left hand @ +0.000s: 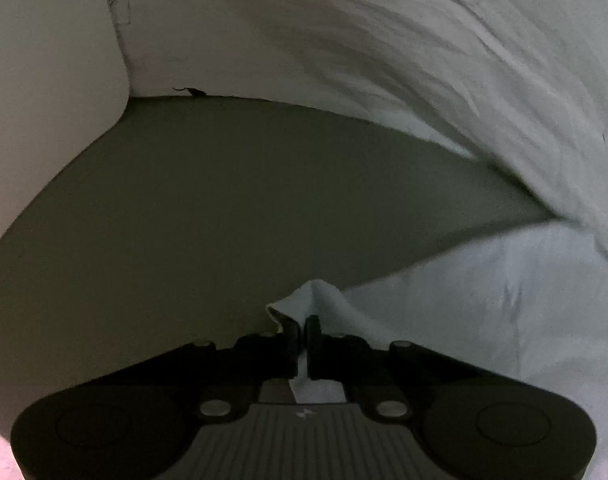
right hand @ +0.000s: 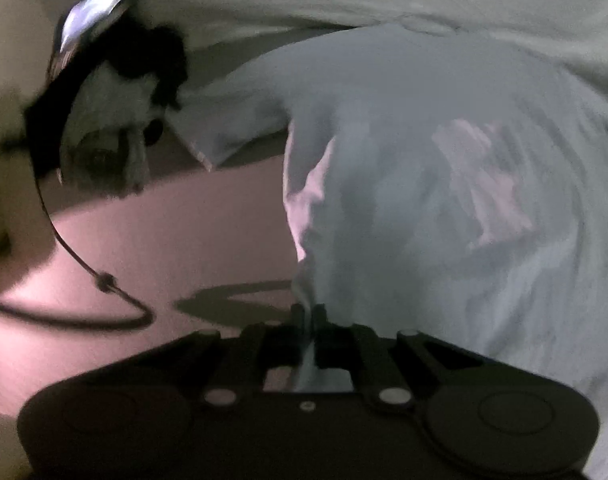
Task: Fold clothes
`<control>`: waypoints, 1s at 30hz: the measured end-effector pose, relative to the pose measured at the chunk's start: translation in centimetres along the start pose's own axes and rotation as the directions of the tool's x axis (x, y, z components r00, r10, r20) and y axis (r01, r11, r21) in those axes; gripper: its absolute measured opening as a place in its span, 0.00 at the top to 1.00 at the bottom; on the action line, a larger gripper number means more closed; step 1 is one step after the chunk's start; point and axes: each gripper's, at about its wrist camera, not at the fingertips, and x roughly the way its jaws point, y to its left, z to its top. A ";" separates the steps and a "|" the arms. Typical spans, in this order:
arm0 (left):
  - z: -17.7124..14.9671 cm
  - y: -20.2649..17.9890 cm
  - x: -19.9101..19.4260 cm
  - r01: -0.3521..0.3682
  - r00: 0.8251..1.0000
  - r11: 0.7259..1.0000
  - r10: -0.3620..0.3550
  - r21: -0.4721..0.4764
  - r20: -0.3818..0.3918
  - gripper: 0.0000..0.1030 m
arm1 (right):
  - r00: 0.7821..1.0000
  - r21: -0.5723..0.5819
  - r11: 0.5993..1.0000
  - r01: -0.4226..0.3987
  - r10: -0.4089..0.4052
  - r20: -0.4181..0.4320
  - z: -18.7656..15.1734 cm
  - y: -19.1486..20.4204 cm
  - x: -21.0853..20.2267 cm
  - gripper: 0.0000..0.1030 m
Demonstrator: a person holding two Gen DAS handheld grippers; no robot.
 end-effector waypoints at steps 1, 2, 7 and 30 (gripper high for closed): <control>0.4 0.1 -0.4 0.011 1.000 1.000 -0.011 -0.009 0.008 0.97 | 1.000 0.025 1.000 -0.016 0.016 0.009 0.2 -0.7 -0.5 0.96; 0.9 -0.1 -0.9 0.022 1.000 1.000 -0.022 -0.015 0.023 0.97 | 0.999 0.049 0.998 -0.031 0.030 0.019 0.5 -1.4 -0.9 0.96; 3.4 -2.7 -5.4 0.130 0.987 0.991 -0.126 -0.035 0.103 0.98 | 0.993 0.165 0.983 -0.079 0.063 0.098 1.4 -5.6 -4.0 0.96; -17.0 -20.2 -20.8 0.336 0.939 0.864 -0.341 0.374 -0.056 0.21 | 0.989 0.406 0.906 -0.124 0.078 0.129 -2.9 -27.7 -6.8 0.50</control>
